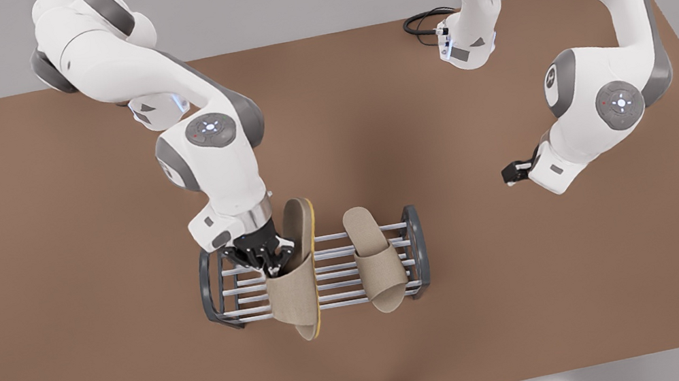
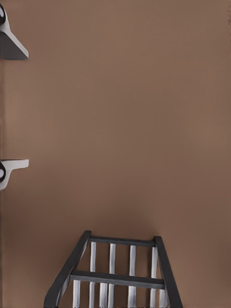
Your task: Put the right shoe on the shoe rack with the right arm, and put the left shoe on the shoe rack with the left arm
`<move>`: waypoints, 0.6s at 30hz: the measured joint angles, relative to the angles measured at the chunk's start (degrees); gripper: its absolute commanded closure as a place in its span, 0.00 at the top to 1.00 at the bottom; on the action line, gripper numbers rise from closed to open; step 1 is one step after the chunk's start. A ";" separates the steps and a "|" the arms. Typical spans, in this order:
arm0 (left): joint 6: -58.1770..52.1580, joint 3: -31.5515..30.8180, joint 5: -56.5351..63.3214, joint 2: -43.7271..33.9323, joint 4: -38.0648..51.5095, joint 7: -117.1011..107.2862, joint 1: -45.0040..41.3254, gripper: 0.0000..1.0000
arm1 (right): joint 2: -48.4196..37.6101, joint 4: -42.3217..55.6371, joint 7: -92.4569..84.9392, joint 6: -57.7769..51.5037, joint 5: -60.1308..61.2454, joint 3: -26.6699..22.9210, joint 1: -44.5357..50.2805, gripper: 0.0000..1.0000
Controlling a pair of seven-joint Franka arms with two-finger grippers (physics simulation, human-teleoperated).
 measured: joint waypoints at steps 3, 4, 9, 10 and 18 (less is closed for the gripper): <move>-0.08 -0.03 -0.01 0.14 -0.14 0.87 -0.33 1.00 | 0.01 -0.21 -3.30 0.15 -0.80 -0.32 0.91 0.21; -0.10 -0.02 0.00 0.14 -0.16 1.11 -0.42 1.00 | -0.18 -0.58 -4.29 0.11 -0.97 -0.24 1.09 0.21; -0.10 0.00 0.06 0.11 -0.11 2.10 -0.46 1.00 | -0.79 -4.47 -9.03 -0.78 -2.47 -0.22 0.69 0.21; -0.09 0.01 0.06 0.12 -0.14 2.27 -0.45 1.00 | -0.78 -5.06 -9.86 -0.91 -3.03 -0.26 0.54 0.21; 0.20 -0.01 0.06 0.22 -0.19 3.26 -0.62 1.00 | -0.49 -7.39 -15.03 -1.25 -8.67 -0.33 0.97 0.21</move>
